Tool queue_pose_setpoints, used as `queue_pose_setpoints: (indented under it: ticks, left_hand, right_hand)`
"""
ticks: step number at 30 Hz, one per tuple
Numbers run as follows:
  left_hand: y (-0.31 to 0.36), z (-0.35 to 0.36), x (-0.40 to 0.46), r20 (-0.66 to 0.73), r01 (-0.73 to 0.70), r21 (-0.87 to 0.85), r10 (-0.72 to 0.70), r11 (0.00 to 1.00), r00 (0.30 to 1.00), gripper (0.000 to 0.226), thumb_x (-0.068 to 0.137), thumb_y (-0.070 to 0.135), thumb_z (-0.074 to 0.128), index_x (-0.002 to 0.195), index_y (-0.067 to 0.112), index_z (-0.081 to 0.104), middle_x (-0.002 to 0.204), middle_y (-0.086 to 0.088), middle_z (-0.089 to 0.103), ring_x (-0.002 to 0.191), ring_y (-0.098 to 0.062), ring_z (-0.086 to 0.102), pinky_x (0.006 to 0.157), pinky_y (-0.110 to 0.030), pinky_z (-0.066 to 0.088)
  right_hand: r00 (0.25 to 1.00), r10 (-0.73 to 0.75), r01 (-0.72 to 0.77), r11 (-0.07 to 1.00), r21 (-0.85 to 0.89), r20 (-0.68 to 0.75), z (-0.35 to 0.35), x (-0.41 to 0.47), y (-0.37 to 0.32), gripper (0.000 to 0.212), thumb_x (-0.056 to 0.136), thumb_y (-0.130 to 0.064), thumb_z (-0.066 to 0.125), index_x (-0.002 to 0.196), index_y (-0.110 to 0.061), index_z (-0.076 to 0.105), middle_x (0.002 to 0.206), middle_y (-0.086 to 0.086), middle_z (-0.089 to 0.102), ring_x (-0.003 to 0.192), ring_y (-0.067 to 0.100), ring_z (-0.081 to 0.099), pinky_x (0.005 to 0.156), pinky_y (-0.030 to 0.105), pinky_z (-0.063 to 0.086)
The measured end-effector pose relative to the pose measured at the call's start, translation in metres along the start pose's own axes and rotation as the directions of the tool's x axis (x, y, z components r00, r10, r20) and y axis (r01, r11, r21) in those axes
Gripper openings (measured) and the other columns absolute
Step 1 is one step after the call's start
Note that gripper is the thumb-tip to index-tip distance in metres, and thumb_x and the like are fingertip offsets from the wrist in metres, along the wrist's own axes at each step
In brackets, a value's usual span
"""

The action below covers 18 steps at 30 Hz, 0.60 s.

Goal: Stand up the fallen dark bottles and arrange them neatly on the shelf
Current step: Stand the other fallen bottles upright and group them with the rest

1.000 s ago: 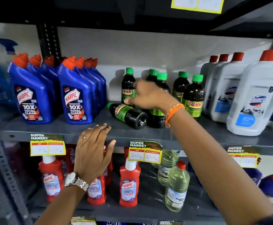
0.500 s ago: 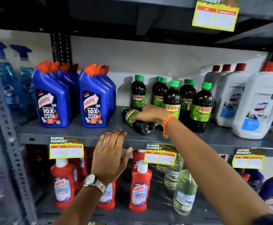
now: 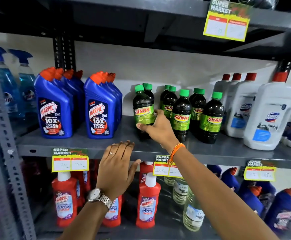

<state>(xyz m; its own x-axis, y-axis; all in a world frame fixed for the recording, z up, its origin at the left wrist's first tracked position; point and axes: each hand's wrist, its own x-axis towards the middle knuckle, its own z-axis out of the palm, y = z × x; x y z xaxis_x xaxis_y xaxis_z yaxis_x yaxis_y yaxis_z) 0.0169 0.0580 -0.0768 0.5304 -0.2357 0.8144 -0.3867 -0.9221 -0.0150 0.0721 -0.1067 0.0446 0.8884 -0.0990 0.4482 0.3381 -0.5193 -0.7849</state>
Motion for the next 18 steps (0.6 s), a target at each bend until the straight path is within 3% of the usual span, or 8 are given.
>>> queue_pose_setpoints:
  ticks: [3, 7, 14, 16, 18]
  left_hand:
    - [-0.001, -0.001, 0.000, -0.015, -0.001, -0.001, 0.001, 1.000, 1.000, 0.051, 0.102, 0.050, 0.043, 0.135, 0.014, 0.057, 0.131, -0.003, 0.066, 0.122, -0.024, 0.059, 0.112, -0.036, 0.032]
    - [0.000, -0.001, 0.001, -0.004, 0.001, -0.023, -0.001, 1.000, 1.000, 0.051, 0.102, 0.051, 0.043, 0.135, 0.014, 0.057, 0.131, -0.003, 0.066, 0.123, -0.023, 0.059, 0.113, -0.036, 0.033]
    - [0.006, -0.013, 0.002, 0.036, 0.067, -0.061, -0.064, 0.996, 0.997, 0.053, 0.100, 0.052, 0.042, 0.131, 0.014, 0.062, 0.128, -0.003, 0.068, 0.119, -0.023, 0.063, 0.108, -0.041, 0.044]
    - [0.012, -0.022, 0.012, 0.055, 0.159, -0.077, -0.155, 0.984, 0.986, 0.050, 0.099, 0.055, 0.041, 0.121, 0.018, 0.067, 0.117, 0.000, 0.072, 0.108, -0.023, 0.065, 0.098, -0.041, 0.048]
    - [0.014, -0.032, 0.031, 0.116, 0.248, -0.086, -0.238, 0.965, 0.964, 0.046, 0.097, 0.057, 0.043, 0.112, 0.023, 0.069, 0.106, 0.004, 0.073, 0.099, -0.022, 0.066, 0.085, -0.038, 0.050]
  right_hand:
    - [1.000, -0.011, 0.011, 0.999, 0.053, -0.003, 0.010, 0.003, 0.005, 0.071, 0.058, -0.024, 0.093, 0.116, -0.012, 0.053, 0.116, 0.010, 0.067, 0.107, 0.023, 0.066, 0.096, 0.041, 0.055]
    - [1.000, -0.028, 0.028, 1.000, -0.012, 0.004, 0.011, 0.007, 0.005, 0.085, 0.051, -0.029, 0.097, 0.120, -0.011, 0.051, 0.121, 0.010, 0.062, 0.113, 0.024, 0.062, 0.099, 0.041, 0.053]
    - [0.996, -0.059, 0.069, 0.985, -0.161, 0.066, -0.010, -0.011, 0.007, 0.087, 0.062, -0.034, 0.093, 0.131, -0.007, 0.047, 0.126, 0.009, 0.063, 0.115, 0.022, 0.061, 0.099, 0.034, 0.050]
    - [0.997, -0.072, 0.075, 0.988, -0.136, 0.028, -0.025, -0.028, 0.016, 0.082, 0.063, -0.032, 0.093, 0.131, -0.010, 0.053, 0.116, 0.003, 0.066, 0.102, 0.014, 0.064, 0.089, 0.027, 0.055]
    - [0.983, -0.115, 0.093, 0.984, -0.150, -0.145, -0.045, -0.042, 0.031, 0.057, 0.063, -0.032, 0.093, 0.111, -0.018, 0.064, 0.090, -0.004, 0.067, 0.072, -0.001, 0.061, 0.066, 0.012, 0.053]
